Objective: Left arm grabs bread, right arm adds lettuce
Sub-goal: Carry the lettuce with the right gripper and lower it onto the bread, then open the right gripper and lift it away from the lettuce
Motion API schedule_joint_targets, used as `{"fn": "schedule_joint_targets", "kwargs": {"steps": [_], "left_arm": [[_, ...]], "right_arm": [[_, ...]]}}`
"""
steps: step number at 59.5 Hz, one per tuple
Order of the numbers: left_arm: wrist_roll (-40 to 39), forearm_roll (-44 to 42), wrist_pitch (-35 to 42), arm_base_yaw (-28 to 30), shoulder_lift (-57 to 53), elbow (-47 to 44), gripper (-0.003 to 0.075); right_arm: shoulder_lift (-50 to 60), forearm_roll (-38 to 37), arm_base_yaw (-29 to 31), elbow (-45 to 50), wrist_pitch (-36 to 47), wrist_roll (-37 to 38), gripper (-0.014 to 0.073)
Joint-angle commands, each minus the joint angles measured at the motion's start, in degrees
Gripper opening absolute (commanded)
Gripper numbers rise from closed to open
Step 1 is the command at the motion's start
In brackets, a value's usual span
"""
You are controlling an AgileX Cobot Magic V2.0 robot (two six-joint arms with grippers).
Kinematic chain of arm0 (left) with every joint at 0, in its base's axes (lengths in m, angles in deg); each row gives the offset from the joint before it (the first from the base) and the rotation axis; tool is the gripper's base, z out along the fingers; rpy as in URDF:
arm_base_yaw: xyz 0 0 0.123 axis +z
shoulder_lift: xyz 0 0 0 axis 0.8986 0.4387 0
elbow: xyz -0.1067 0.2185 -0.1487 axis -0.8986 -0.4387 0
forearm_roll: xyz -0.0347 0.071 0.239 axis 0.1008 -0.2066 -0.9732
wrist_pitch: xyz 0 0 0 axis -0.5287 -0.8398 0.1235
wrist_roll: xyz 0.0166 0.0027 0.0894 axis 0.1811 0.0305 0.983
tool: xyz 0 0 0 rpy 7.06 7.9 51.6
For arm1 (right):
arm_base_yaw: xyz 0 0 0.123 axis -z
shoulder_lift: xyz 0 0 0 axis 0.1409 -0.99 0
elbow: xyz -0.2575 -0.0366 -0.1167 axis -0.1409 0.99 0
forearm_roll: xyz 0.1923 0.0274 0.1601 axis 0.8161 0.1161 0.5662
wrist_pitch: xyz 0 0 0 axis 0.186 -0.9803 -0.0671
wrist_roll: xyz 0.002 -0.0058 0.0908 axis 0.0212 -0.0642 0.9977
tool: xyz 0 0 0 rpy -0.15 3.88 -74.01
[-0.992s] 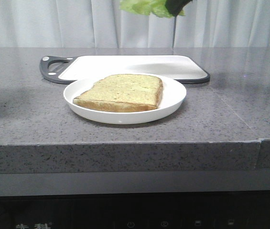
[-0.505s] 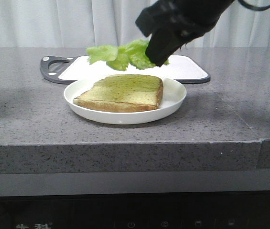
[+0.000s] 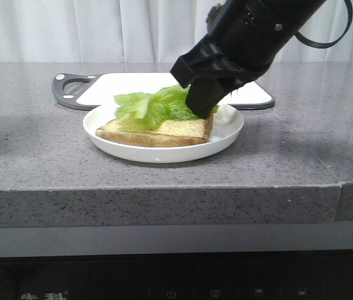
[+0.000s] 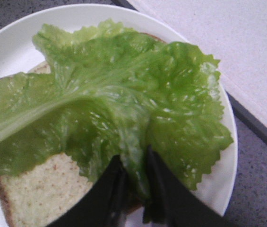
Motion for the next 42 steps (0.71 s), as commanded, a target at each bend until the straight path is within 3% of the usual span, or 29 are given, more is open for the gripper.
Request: {"fn": "schedule_joint_targets", "kwargs": {"steps": [1,8,18,36,42], "left_arm": [[-0.2,0.1,5.0,0.2,-0.2,1.6,-0.0021],[-0.2,0.1,5.0,0.2,-0.2,1.6,-0.0021],[-0.2,0.1,5.0,0.2,-0.2,1.6,-0.0021],[-0.2,0.1,5.0,0.2,-0.2,1.6,-0.0020],[-0.2,0.1,5.0,0.2,-0.2,1.6,-0.0020]], "right_arm": [[2.6,0.3,0.0,-1.4,3.2,-0.4,0.0324],[3.3,0.3,0.0,-1.4,2.6,-0.4,0.0443],[6.3,0.2,0.3,-1.4,2.4,-0.4,0.0498],[14.7,0.2,2.7,-1.4,-1.9,-0.3,0.0489],[17.0,0.2,3.6,-1.3,-2.6,-0.3,0.0381]]}}
